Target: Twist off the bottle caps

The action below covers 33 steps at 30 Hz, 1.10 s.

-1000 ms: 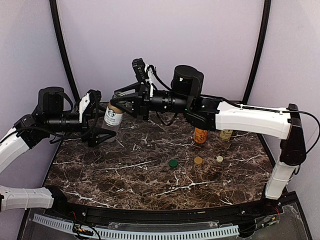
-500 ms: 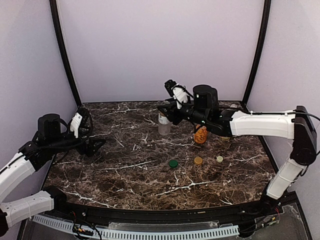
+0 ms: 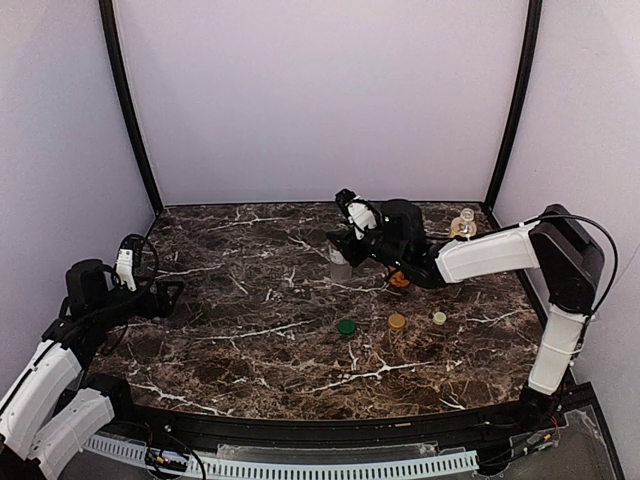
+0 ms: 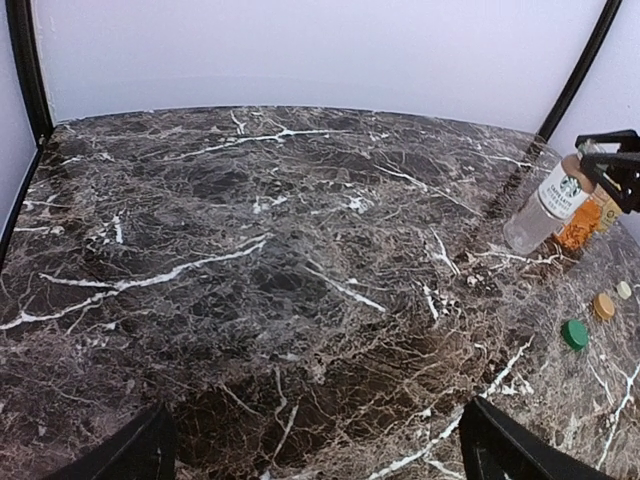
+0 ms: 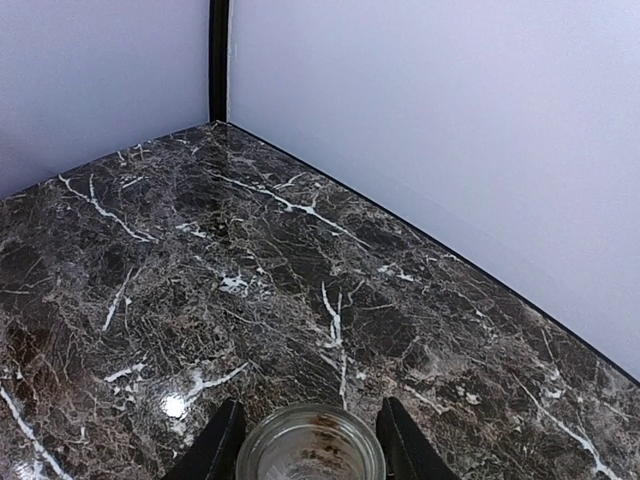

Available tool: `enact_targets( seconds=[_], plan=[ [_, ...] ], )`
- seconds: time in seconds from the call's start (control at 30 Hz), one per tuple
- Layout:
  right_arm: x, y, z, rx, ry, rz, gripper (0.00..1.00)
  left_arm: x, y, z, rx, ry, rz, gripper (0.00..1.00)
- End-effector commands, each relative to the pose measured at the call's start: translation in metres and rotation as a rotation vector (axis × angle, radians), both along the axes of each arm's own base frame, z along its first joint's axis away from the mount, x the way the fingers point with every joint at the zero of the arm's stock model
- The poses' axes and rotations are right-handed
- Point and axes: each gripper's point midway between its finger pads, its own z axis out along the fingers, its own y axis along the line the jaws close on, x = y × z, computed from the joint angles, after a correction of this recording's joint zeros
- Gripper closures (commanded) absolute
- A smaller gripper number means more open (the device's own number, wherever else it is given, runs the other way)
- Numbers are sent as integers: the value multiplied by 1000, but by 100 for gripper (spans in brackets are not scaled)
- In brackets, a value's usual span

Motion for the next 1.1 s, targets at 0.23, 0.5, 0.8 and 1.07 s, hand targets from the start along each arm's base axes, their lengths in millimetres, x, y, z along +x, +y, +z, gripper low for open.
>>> enact_targets(
  seconds=[0.23,0.5,0.8,1.07],
  plan=[
    [12,-9,-38,17,101,-67,100,4,21,6,-52,-50,95,1],
    [13,-11,-32,16,127,-88,65,3,21,7,-53,-53,96,1],
    [18,-8,-16,13,124,-90,1,3,20,8,-56,-58,89,1],
    [19,-7,12,23,98,-87,1,2,20,8,-40,-71,83,1]
  ],
)
